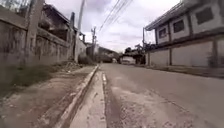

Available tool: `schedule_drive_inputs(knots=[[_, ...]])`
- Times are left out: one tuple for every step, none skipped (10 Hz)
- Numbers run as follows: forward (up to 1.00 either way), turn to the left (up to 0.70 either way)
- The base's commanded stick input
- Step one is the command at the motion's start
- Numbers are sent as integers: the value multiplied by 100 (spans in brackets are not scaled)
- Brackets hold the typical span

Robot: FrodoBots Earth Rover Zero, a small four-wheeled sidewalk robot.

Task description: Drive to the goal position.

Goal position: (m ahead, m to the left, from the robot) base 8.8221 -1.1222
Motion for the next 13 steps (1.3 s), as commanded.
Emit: schedule_drive_inputs(knots=[[6,0],[6,0],[6,0],[6,0],[6,0],[6,0],[6,0],[5,0],[5,0],[5,0],[6,0],[6,0],[6,0]])
